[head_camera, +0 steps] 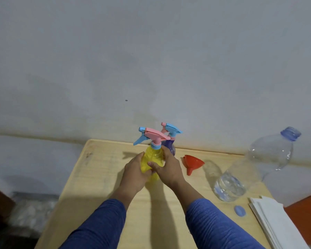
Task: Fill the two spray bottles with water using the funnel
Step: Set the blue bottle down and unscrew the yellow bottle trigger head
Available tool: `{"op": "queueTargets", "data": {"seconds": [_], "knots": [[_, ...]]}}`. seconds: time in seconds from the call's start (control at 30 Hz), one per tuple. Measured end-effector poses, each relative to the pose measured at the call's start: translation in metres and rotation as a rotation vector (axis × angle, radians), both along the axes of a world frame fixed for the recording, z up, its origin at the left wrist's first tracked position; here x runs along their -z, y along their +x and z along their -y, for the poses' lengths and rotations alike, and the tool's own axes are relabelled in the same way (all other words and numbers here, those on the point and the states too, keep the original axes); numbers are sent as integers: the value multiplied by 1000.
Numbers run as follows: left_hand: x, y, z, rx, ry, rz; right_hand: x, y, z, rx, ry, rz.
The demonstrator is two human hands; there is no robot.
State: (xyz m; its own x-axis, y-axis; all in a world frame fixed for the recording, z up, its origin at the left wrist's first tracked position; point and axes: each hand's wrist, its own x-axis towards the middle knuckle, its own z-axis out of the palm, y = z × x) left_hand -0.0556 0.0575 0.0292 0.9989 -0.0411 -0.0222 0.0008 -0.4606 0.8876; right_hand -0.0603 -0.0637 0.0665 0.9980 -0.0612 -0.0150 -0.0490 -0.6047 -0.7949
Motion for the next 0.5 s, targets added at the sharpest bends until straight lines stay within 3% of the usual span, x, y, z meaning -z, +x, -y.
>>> {"op": "queueTargets", "data": {"seconds": [0.23,0.5], "knots": [[29,-48,47,-29,82,-54,23,-44,46,-26,-3,-8],[33,-71,73,-103,92,9,33,-64,71,-60,28,20]]}}
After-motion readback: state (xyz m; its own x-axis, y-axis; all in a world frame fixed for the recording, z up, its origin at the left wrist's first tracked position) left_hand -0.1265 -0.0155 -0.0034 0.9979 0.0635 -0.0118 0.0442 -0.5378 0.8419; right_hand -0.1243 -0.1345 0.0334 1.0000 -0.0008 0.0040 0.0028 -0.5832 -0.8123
